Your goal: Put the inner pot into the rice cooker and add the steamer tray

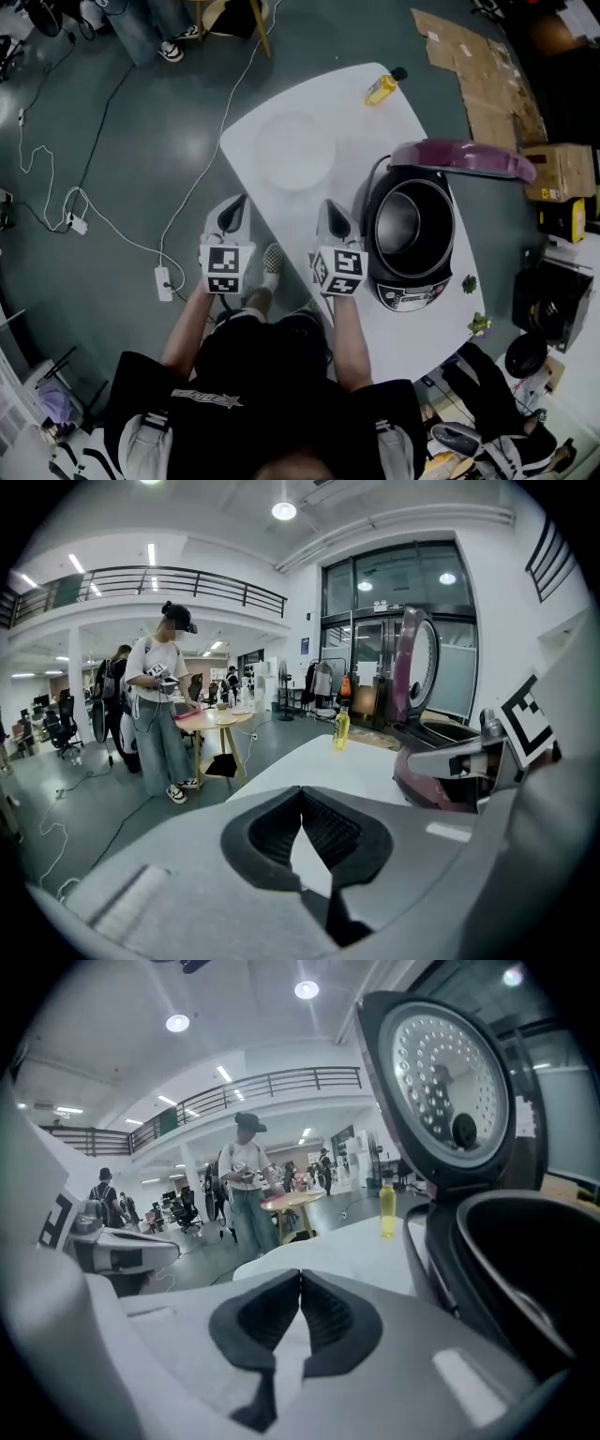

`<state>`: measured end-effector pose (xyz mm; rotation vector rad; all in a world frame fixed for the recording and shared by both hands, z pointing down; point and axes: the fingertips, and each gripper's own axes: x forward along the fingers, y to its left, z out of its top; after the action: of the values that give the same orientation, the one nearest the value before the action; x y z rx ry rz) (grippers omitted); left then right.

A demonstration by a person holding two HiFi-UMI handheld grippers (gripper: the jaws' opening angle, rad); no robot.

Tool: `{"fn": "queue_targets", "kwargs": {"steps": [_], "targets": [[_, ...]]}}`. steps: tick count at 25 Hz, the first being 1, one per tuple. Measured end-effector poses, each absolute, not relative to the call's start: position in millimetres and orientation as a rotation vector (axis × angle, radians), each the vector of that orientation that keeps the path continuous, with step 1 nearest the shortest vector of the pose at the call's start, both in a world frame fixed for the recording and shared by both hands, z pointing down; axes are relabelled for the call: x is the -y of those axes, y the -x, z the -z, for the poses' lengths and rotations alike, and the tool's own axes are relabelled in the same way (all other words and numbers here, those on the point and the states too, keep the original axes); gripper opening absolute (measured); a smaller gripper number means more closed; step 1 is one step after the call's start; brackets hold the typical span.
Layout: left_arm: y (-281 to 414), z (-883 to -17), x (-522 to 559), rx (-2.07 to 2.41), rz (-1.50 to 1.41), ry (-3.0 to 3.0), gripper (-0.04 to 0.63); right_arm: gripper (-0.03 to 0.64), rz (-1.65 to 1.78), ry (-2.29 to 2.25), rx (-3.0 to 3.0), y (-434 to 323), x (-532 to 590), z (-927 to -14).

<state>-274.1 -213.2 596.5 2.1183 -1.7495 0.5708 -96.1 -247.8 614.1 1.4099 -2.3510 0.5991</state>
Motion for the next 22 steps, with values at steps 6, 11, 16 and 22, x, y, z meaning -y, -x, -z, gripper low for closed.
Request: {"fn": "queue_targets", "kwargs": {"steps": [6,11,16,22], "targets": [[290.1,-623.7,228.2,1.750,-0.586,-2.057,0.011,0.170,-0.812,-1.392,2.289,107.8,273.6,-660.2],[293.9,-641.3,232.5,1.732,-0.608,-2.028,0.011,0.254,-0.946,-1.373,2.215,113.8,289.9,-695.8],[298.3,-660.1,231.8,1.717,-0.611,-1.982,0.011,0.255,-0.997,-1.385,2.159,114.3,305.7,-720.0],[299.9,-677.3,230.5,1.701,-0.618,-1.948,0.011,0.255,-1.048,-1.368,2.117,118.3,318.1,-742.2]]}}
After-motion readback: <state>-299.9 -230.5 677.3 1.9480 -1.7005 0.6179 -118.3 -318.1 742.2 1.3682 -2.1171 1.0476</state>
